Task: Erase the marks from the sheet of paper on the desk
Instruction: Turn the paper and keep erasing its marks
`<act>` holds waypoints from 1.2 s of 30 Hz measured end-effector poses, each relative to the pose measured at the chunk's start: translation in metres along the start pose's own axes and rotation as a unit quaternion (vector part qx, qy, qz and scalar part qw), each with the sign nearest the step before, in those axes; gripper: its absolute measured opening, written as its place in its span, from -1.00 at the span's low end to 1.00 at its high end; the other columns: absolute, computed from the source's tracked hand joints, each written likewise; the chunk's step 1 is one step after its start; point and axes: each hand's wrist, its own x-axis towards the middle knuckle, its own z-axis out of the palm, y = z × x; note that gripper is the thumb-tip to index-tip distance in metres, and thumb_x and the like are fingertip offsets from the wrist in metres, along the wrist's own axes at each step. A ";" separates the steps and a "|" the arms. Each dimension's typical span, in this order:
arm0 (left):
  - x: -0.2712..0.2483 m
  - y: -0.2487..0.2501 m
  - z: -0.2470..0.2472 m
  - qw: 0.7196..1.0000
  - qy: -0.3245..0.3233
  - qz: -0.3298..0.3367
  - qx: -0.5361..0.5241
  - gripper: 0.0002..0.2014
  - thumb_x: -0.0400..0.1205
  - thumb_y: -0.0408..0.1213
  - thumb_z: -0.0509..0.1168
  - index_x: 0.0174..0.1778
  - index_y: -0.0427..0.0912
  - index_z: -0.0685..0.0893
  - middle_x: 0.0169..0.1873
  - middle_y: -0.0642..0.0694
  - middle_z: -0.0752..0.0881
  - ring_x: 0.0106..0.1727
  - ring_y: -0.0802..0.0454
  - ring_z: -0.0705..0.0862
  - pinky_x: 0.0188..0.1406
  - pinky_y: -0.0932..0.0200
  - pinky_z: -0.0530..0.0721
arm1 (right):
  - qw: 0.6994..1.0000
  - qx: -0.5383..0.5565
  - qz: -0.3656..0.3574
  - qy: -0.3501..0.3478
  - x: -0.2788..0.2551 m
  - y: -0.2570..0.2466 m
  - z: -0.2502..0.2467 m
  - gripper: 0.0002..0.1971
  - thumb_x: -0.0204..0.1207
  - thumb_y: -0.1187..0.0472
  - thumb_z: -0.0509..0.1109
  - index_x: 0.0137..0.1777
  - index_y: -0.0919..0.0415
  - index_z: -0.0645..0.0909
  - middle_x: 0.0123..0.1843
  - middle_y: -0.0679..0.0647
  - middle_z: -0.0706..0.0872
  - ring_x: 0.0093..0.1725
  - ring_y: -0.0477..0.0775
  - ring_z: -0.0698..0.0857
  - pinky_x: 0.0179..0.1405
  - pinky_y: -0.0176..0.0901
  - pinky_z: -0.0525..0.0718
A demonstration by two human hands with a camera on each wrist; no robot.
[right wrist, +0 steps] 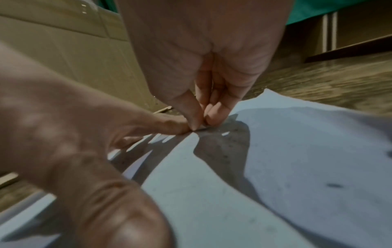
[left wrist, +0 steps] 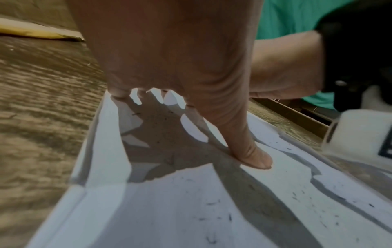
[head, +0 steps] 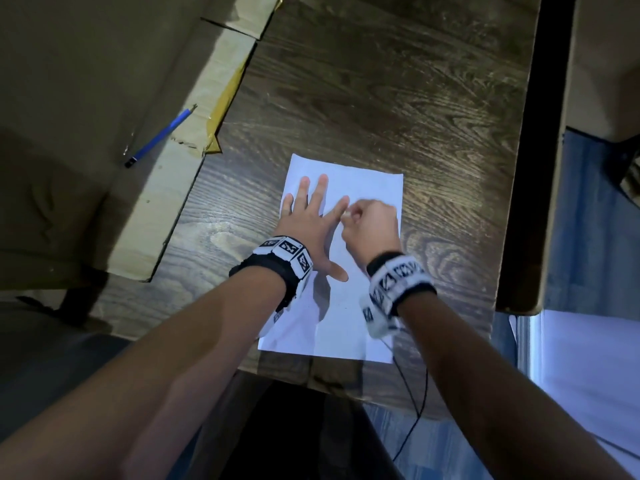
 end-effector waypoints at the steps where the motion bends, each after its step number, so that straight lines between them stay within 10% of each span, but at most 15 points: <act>1: 0.000 0.000 -0.001 1.000 -0.002 -0.003 0.003 0.47 0.08 0.62 0.42 0.71 0.20 -0.36 0.63 -0.19 -0.57 0.64 -0.35 -0.52 0.65 -0.38 -0.24 | 1.000 0.011 0.008 0.009 0.009 -0.002 0.000 -0.87 0.50 0.24 0.36 -0.26 0.16 0.67 -0.29 0.08 0.73 -0.28 0.15 0.73 -0.24 -0.04 0.74; 18: -0.002 -0.003 0.001 1.000 0.018 0.007 -0.006 0.39 0.16 0.57 0.41 0.72 0.21 -0.32 0.65 -0.19 -0.53 0.67 -0.33 -0.47 0.67 -0.37 -0.18 | 0.999 -0.004 -0.006 -0.047 -0.053 0.020 0.005 -0.88 0.50 0.25 0.32 -0.19 0.20 0.69 -0.15 0.08 0.74 -0.18 0.10 0.71 -0.21 -0.18 0.62; 36: -0.001 -0.002 0.001 1.000 0.006 0.004 -0.006 0.45 0.09 0.62 0.41 0.71 0.20 -0.34 0.64 -0.16 -0.56 0.66 -0.32 -0.51 0.65 -0.36 -0.24 | 0.999 0.021 0.018 0.016 0.002 0.000 0.004 -0.84 0.48 0.21 0.34 -0.33 0.15 0.62 -0.37 0.06 0.71 -0.35 0.13 0.71 -0.26 0.03 0.77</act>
